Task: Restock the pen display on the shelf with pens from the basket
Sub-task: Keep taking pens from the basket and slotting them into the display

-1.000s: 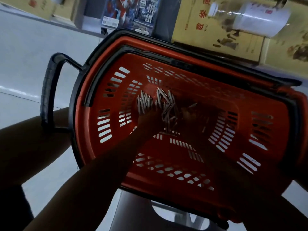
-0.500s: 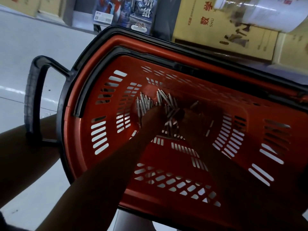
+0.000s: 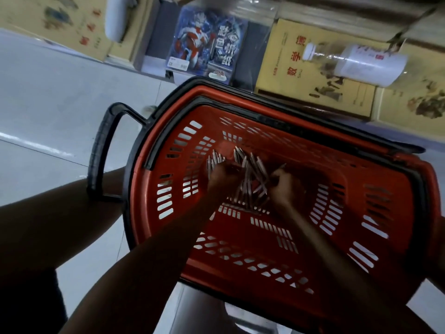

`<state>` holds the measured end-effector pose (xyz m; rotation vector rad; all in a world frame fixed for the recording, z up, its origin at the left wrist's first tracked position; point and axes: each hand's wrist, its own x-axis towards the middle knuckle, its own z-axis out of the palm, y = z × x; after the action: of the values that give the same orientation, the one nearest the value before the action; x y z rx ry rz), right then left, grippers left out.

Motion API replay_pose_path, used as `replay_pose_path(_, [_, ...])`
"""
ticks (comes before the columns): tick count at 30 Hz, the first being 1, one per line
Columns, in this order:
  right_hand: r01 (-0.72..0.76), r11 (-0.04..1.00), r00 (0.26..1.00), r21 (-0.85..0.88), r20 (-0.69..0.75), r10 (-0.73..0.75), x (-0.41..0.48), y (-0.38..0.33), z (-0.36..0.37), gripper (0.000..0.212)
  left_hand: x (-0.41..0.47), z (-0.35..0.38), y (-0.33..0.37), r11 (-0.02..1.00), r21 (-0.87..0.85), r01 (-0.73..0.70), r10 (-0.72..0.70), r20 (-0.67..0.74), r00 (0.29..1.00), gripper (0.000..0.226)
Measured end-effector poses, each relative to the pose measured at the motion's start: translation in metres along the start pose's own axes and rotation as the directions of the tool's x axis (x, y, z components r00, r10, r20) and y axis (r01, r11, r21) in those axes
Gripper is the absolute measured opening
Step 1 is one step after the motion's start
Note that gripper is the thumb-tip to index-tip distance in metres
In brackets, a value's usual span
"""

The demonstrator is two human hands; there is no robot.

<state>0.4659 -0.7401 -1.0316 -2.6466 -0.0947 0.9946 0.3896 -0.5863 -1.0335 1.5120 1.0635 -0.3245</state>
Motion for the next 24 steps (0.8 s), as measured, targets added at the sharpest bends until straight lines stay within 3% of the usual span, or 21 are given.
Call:
replay_pose_path(4, [0.038, 0.999, 0.999, 0.009, 0.004, -0.039, -0.018, -0.021, -0.026, 0.012, -0.026, -0.015, 0.029, 0.964, -0.257, 0.062, -0.08, -0.058, 0.995, 0.014])
replay_pose_path(8, [0.092, 0.994, 0.994, 0.06, -0.067, -0.088, -0.05, -0.042, -0.051, 0.006, -0.058, -0.025, 0.058, 0.905, -0.414, 0.099, -0.112, -0.007, 0.994, 0.019])
replay_pose_path(13, [0.211, 0.948, 0.97, 0.239, -0.167, -0.174, -0.102, -0.071, -0.09, 0.012, -0.105, -0.037, 0.092, 0.89, -0.455, 0.006, -0.001, 0.012, 1.0, 0.018])
replay_pose_path(18, [0.284, 0.929, 0.947, 0.238, -0.219, -0.234, -0.141, -0.086, -0.135, 0.014, -0.146, -0.048, 0.12, 0.897, -0.432, -0.095, 0.082, -0.048, 0.995, 0.023])
replay_pose_path(24, [0.339, 0.759, 0.94, 0.555, -0.24, -0.244, -0.184, -0.103, -0.191, 0.021, -0.209, -0.073, 0.173, 0.852, -0.482, -0.203, 0.231, -0.001, 0.973, 0.021])
